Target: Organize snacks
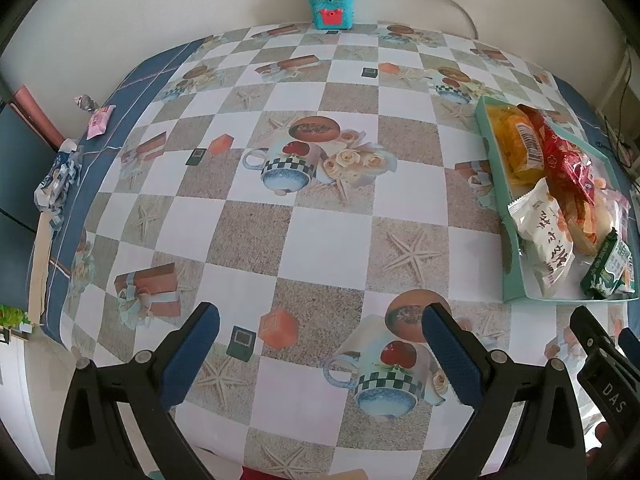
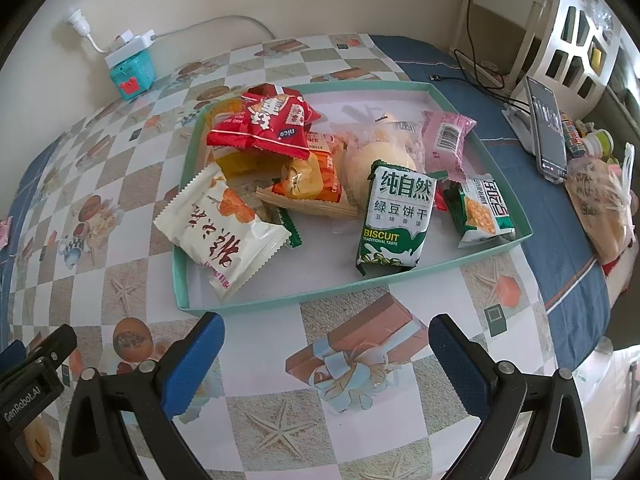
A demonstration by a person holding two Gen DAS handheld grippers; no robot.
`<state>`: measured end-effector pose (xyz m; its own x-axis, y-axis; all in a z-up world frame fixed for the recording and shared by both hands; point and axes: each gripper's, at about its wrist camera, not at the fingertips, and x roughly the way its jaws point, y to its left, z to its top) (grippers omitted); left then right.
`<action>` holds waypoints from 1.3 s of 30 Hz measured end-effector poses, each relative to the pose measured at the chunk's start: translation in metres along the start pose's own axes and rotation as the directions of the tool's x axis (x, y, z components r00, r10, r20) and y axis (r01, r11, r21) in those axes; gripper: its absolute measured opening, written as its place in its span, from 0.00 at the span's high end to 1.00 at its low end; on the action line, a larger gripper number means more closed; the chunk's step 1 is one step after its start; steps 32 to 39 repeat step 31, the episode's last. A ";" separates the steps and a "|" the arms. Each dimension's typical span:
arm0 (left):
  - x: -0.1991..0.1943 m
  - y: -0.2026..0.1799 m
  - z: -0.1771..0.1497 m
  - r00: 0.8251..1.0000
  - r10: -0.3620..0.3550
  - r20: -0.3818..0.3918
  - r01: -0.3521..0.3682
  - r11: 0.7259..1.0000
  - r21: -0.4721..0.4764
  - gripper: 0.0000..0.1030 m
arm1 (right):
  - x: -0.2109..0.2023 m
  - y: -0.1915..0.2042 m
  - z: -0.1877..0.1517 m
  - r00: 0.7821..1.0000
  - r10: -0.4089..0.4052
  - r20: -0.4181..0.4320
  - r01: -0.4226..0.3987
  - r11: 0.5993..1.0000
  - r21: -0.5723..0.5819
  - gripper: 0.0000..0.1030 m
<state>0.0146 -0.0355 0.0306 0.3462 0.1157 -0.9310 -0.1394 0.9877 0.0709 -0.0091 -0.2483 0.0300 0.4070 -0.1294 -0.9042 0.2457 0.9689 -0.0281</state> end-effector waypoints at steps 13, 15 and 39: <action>0.000 0.000 0.001 1.000 0.001 -0.002 -0.001 1.000 0.001 0.02 | 0.001 -0.001 -0.001 1.000 -0.005 -0.003 0.005 1.000 -0.001 0.00; 0.000 0.001 0.001 1.000 0.001 -0.002 -0.001 1.000 0.001 0.02 | 0.001 -0.002 -0.001 1.000 -0.007 -0.003 0.007 1.000 0.002 0.00; -0.004 -0.001 0.001 1.000 -0.001 0.011 0.001 1.000 -0.004 0.02 | 0.001 -0.002 0.000 1.000 -0.010 -0.005 0.010 1.000 0.007 0.00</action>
